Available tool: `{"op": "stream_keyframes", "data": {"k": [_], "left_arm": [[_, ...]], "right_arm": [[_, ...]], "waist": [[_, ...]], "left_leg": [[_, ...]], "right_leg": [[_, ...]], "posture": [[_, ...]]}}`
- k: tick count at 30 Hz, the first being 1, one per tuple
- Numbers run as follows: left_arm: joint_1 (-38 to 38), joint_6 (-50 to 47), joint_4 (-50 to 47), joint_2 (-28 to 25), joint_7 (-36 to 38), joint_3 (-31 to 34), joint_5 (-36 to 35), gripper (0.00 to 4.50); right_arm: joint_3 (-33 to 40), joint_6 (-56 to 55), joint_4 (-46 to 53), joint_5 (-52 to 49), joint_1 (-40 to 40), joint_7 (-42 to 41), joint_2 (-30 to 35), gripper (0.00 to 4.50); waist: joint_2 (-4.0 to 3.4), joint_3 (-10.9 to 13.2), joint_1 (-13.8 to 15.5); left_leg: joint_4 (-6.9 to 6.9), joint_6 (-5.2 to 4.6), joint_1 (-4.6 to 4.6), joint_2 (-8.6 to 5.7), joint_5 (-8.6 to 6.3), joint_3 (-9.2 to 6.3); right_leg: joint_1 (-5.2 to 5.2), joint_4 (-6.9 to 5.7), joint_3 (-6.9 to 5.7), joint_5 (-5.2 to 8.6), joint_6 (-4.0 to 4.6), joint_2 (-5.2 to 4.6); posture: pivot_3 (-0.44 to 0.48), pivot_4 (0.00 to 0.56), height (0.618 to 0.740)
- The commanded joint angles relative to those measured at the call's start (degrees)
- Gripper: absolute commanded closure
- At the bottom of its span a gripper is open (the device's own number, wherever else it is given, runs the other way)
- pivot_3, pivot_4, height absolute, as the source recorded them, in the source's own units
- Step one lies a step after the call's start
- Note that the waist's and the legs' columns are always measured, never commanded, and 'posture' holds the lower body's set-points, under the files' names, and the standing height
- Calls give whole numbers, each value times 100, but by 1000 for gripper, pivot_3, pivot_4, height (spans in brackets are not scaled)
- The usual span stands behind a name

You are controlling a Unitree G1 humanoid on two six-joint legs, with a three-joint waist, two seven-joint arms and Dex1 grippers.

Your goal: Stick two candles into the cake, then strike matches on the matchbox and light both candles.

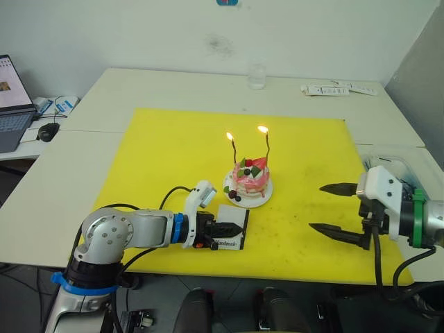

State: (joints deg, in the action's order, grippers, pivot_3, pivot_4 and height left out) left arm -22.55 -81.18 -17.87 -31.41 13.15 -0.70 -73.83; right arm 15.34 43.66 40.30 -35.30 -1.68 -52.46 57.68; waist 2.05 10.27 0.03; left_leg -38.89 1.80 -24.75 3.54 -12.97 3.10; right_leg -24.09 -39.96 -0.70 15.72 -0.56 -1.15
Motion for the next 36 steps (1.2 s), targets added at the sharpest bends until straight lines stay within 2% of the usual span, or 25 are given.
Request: {"op": "stream_keyframes", "data": {"k": [1,11,17,21,23,25,27,31,36], "left_arm": [[-213,-188,-67,-98,114,21,-49,3115],[-499,-456,-173,-616,550,128,-18,19],[-618,-455,-321,-1199,932,351,-4,19],[-467,-87,-717,-2012,1771,727,151,19],[-171,459,-1048,-2540,2482,848,540,19],[370,1443,-1269,-3033,3070,946,1387,19],[861,2288,-1226,-3287,3333,1021,2157,19],[1869,4555,-742,-3324,3709,1386,3900,19],[2323,5528,-307,-3092,4088,1759,4371,19]], "right_arm": [[-154,-66,184,-56,-102,53,-24,0],[-222,26,373,-192,-84,170,6,0],[-58,14,351,-238,-139,151,130,0],[202,-93,221,-158,-129,63,258,0],[358,-196,132,-88,-117,0,316,0],[547,-381,-17,1,-105,-92,360,0],[673,-556,-190,77,-126,-175,378,0],[982,-738,-586,78,-200,-560,577,0],[1073,-871,-922,139,-230,-945,886,0]], "waist": [[0,0,1],[1,1,-1],[2,1,-1],[2,2,-3],[3,3,-7],[2,3,-8],[0,4,3],[-2,5,30],[-2,6,41]], "left_leg": [[0,0,-2,0,0,1],[7,1,-3,3,0,-3],[6,1,-3,2,0,-1],[8,1,-3,4,0,0],[10,1,-4,5,-1,3],[15,2,-2,4,-1,5],[16,3,-1,5,-2,8],[14,3,-2,9,-2,10],[14,3,-3,12,-2,16]], "right_leg": [[-1,0,0,1,0,0],[-3,1,-3,7,2,2],[-3,1,-2,6,2,0],[-6,1,-2,9,6,0],[-10,2,-2,11,10,1],[-9,3,-1,15,15,-1],[-9,5,-2,18,21,-4],[-12,4,-1,31,50,-23],[-16,6,-1,32,58,-30]], "posture": [[0,150,684],[0,150,684],[0,150,684],[0,150,684],[0,150,684],[0,150,684],[0,150,684],[0,150,684],[0,150,684]]}}
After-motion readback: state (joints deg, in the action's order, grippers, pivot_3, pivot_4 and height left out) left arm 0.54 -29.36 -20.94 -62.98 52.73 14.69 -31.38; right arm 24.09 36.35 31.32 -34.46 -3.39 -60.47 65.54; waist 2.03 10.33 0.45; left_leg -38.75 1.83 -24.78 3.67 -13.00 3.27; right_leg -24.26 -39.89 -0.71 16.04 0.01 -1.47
